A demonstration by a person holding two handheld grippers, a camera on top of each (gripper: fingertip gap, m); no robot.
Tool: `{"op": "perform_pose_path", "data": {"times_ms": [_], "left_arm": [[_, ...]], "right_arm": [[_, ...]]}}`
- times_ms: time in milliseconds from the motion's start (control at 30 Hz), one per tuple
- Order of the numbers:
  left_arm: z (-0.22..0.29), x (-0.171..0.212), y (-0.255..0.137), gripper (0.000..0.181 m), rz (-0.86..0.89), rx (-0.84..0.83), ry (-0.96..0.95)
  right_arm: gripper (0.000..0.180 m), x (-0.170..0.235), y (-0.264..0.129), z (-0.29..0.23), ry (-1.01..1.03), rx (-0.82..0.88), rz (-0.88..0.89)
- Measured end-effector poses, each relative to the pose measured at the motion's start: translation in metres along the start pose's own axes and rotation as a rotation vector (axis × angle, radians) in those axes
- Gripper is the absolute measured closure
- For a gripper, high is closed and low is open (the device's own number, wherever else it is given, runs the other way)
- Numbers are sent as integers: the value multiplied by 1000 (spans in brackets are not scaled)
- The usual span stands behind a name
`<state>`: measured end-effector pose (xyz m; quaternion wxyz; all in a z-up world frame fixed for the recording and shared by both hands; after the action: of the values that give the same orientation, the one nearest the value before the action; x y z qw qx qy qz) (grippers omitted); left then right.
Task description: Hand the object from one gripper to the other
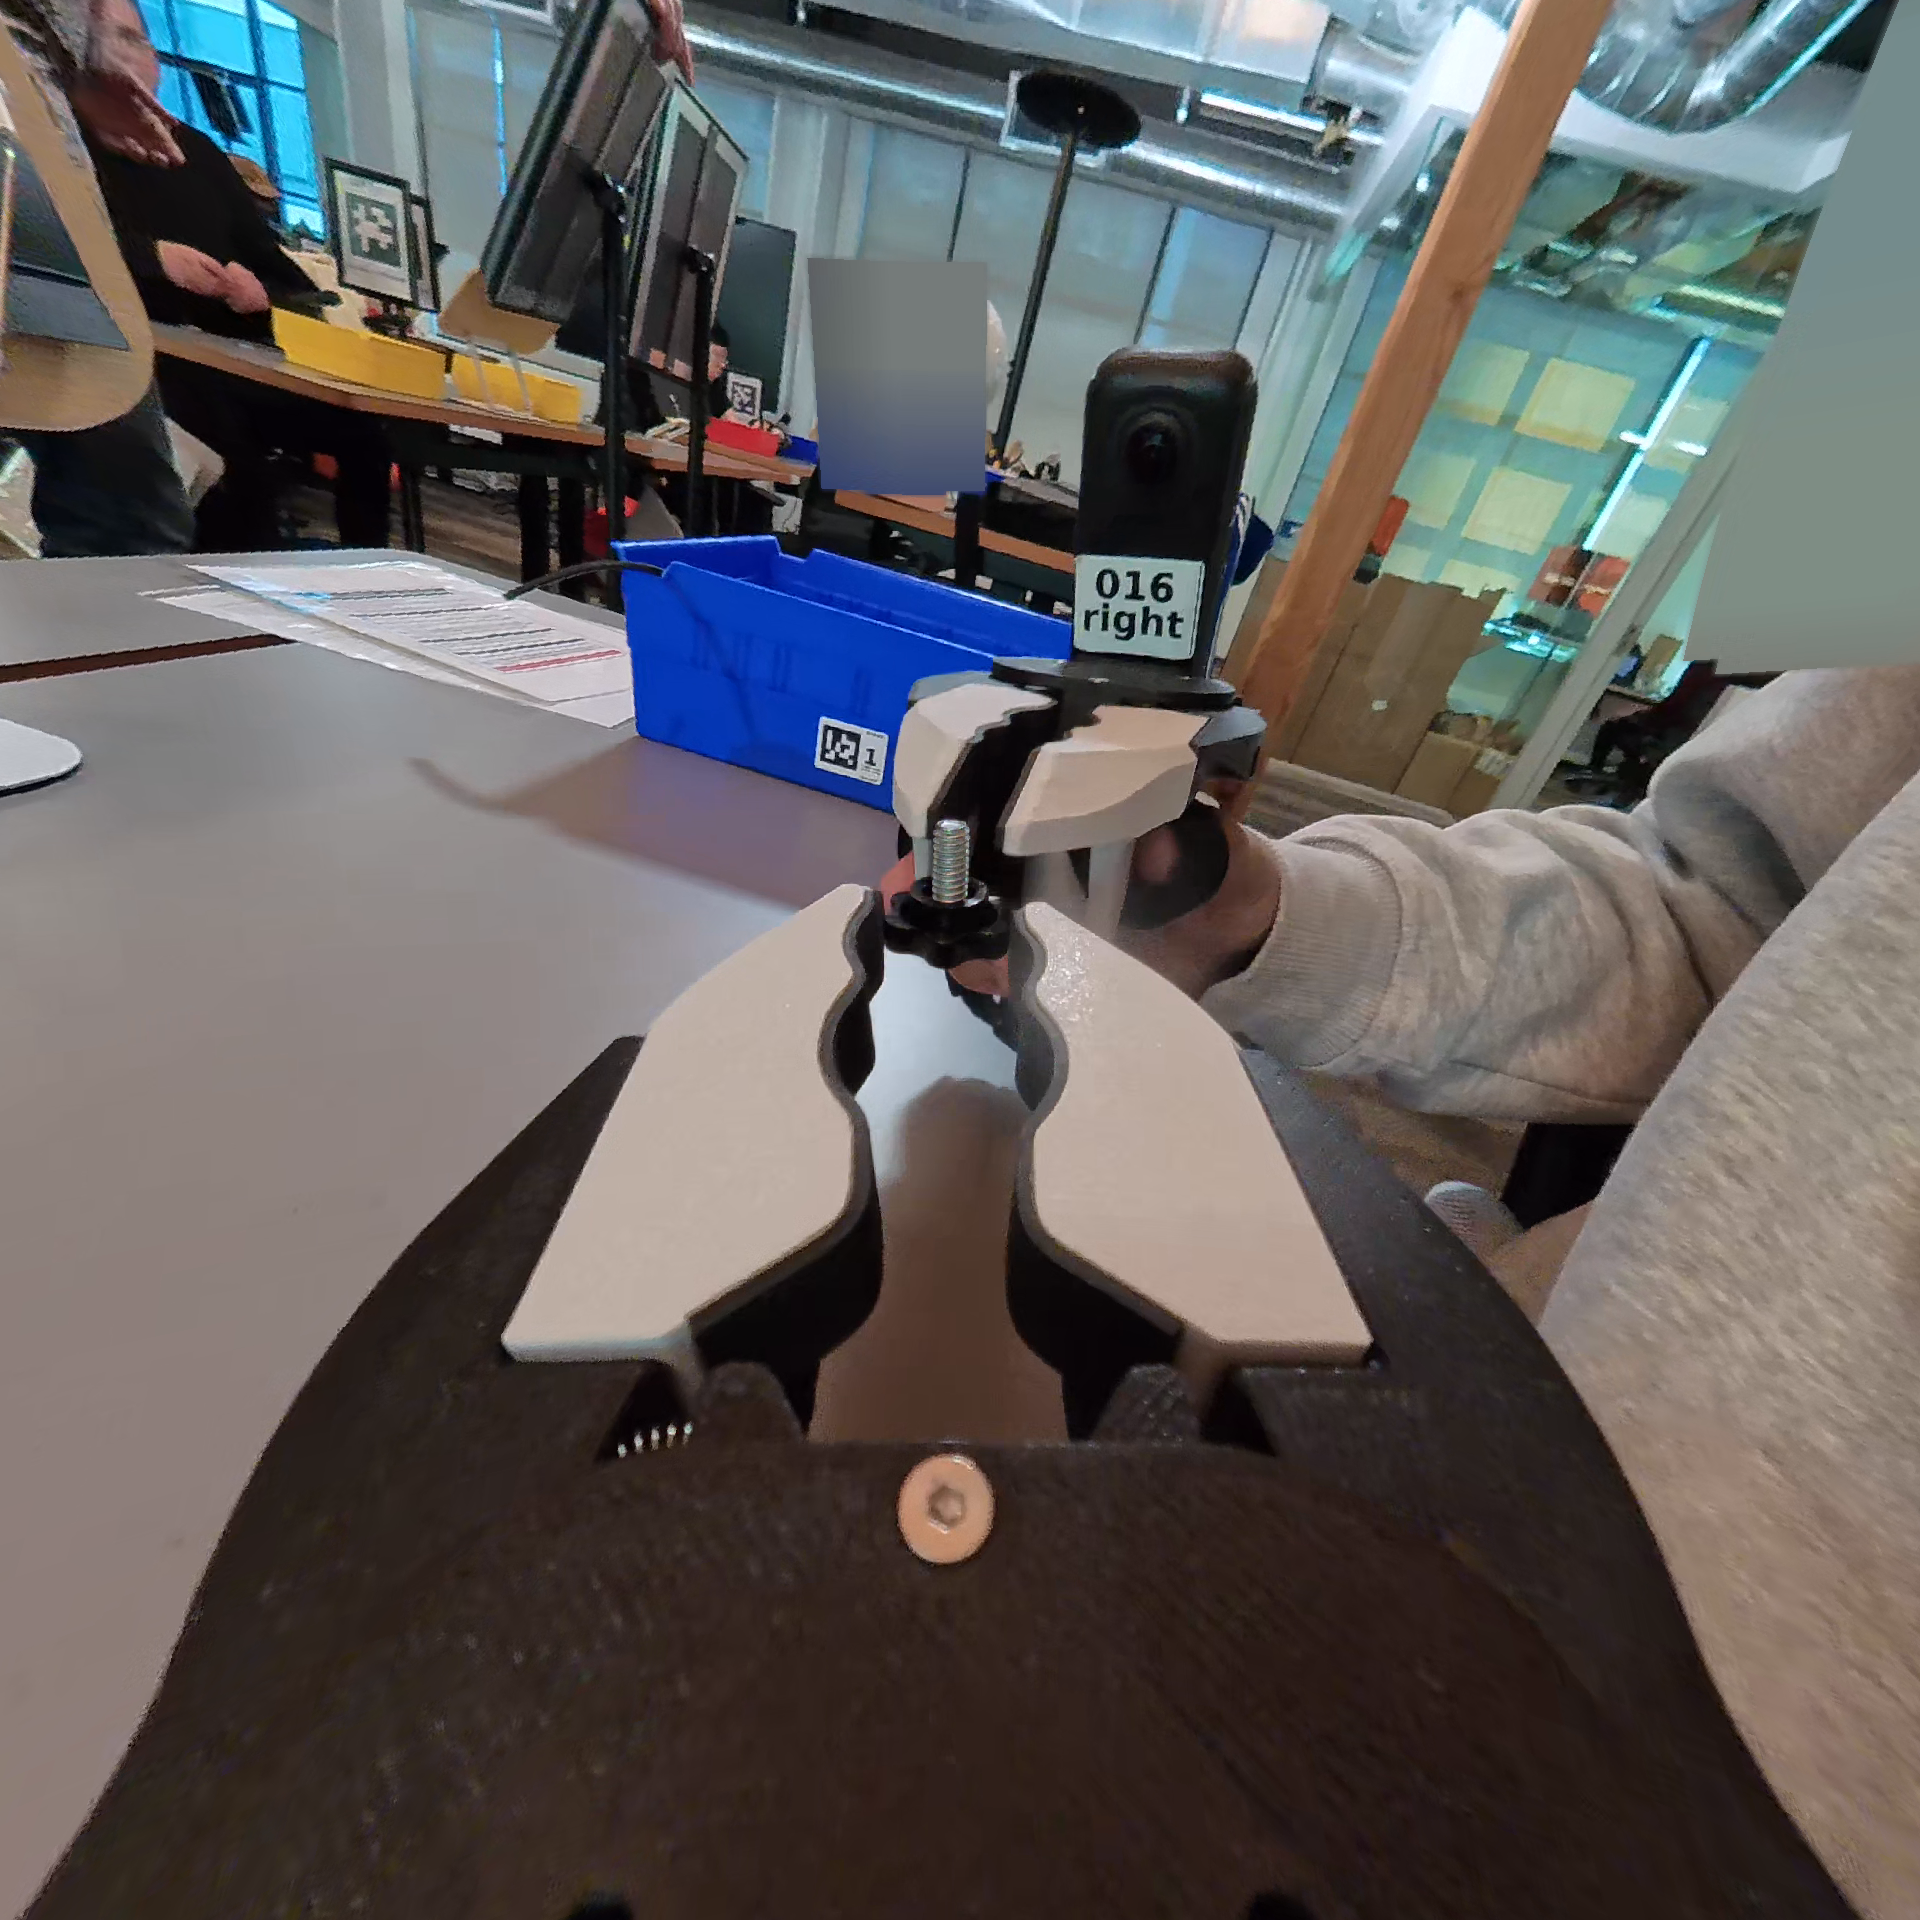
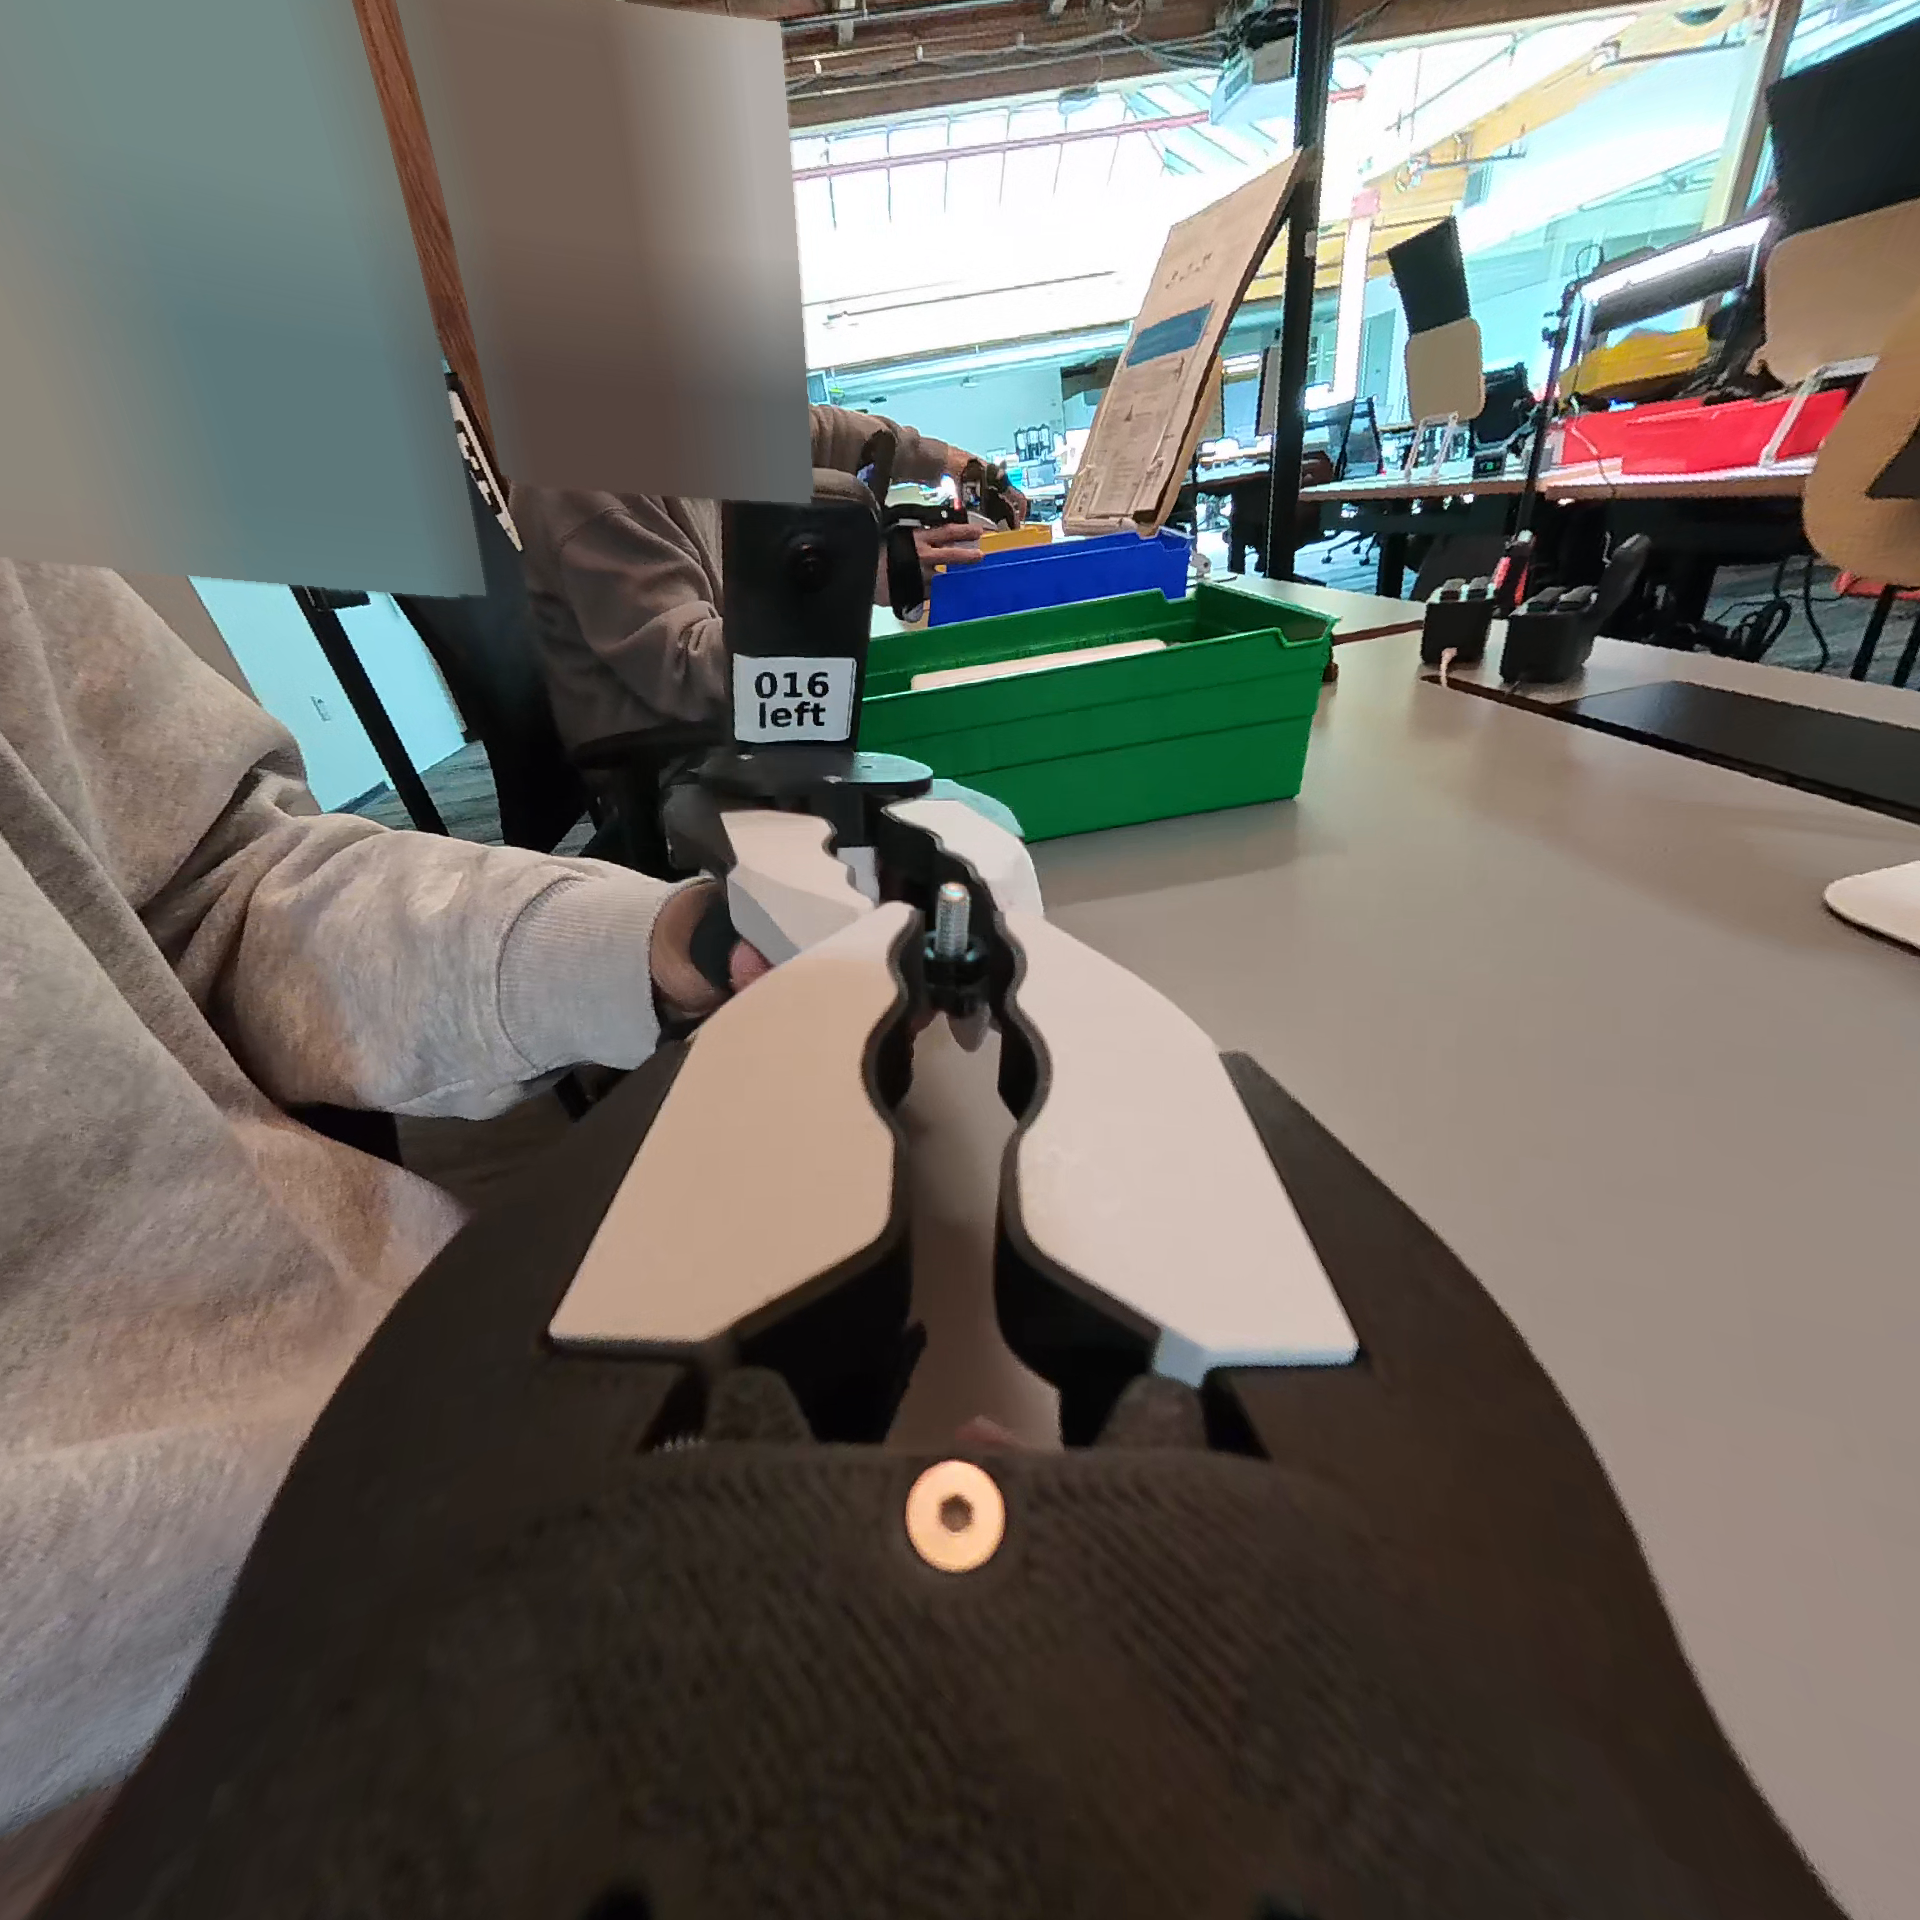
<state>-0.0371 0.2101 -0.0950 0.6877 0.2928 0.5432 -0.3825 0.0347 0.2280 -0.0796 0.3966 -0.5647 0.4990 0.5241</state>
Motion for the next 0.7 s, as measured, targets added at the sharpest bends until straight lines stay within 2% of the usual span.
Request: {"op": "perform_pose_path", "data": {"times_ms": [600,700], "left_arm": [[7,4,5,158,-21,9,23],[6,3,6,142,-10,12,-21]], "right_arm": [[173,4,6,-2,-30,-4,-40],[174,0,3,-1,-21,-3,-1]]}}
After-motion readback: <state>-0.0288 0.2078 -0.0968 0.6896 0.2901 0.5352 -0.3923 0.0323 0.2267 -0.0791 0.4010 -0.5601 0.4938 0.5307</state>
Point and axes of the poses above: each gripper's, where its closed fingertips meet, y out along the fingers, x out of its underside, z = x × y across the jaws, the point moved 4 cm from there along -y, back along the fingers, and after that the axes turned 11 degrees about -x, right-handed, at the moved point
